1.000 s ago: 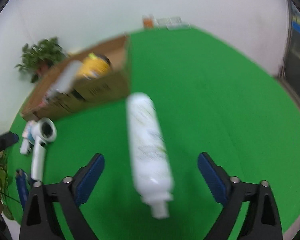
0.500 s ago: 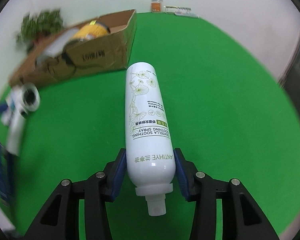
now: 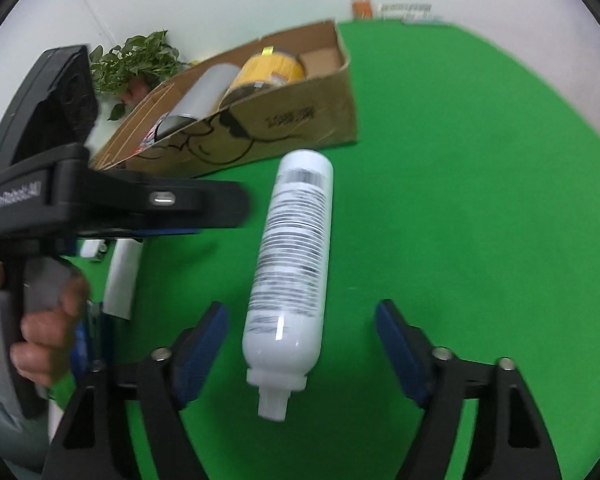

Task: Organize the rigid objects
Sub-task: 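Lift the white spray bottle upright with the right gripper, then lower the spray bottle into the box beside the jar and release it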

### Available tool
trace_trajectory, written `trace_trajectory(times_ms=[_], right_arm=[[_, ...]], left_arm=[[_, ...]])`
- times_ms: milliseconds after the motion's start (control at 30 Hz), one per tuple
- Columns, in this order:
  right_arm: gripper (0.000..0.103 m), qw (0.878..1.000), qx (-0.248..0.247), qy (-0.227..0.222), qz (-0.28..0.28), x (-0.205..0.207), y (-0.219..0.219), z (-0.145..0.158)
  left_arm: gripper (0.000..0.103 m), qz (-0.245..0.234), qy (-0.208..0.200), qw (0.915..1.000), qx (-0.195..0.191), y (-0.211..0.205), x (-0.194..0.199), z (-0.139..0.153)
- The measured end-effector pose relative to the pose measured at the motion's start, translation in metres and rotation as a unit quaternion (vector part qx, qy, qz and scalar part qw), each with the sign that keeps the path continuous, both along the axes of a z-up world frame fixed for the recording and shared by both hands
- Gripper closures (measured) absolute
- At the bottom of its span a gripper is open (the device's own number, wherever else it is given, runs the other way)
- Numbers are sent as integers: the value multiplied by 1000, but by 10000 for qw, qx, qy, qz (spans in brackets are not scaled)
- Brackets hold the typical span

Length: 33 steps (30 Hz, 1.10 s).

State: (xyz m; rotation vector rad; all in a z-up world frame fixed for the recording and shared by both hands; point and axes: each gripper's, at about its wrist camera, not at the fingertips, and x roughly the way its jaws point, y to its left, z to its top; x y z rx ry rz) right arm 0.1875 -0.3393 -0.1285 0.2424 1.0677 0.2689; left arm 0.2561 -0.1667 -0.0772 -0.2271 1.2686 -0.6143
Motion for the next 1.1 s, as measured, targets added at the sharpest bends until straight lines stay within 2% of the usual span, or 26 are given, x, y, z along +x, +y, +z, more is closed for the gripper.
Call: trace_trajectory(times_ms=[67, 133, 167, 200, 233, 367, 467, 633, 700, 800, 867, 933, 1100], right_arm=[[41, 9998, 116, 137, 68, 8, 11, -9], [43, 9995, 99, 256, 144, 12, 23, -15], [46, 9996, -5, 214, 168, 13, 29, -14], [58, 9994, 27, 212, 285, 13, 36, -14], [58, 9993, 30, 199, 322, 13, 39, -14], [59, 9992, -132, 89, 358, 10, 47, -12], [59, 9987, -313, -166, 371, 5, 50, 0], [59, 9946, -368, -897, 381, 13, 47, 54], [59, 9901, -490, -1247, 412, 31, 45, 83], [59, 9862, -555, -1503, 426, 66, 40, 113], [59, 9860, -527, -1523, 422, 91, 37, 127], [59, 9875, -454, -1452, 422, 116, 32, 136], [59, 9890, -514, -1263, 566, 178, 28, 129]], left_arm=[[19, 6, 191, 9998, 102, -3, 7, -9], [38, 34, 424, 9990, 160, -2, 11, -18], [39, 18, 464, 9988, 180, -1, 11, -20], [44, 7, 386, 9990, 229, 0, 10, -17], [53, -37, 427, 9987, 291, 0, 9, -18], [54, 34, 466, 9988, 171, 6, 5, -15], [55, 1, 255, 9996, 121, 6, -1, -2], [55, -29, -615, 9981, -19, 4, 7, 64], [55, -46, -923, 9957, -26, 1, 22, 90], [55, -66, -1301, 9915, 42, -7, 49, 126], [55, -29, -1316, 9913, 66, -9, 77, 142], [55, -11, -1245, 9922, 67, -9, 100, 143], [55, 98, -744, 9972, -43, -10, 158, 126]])
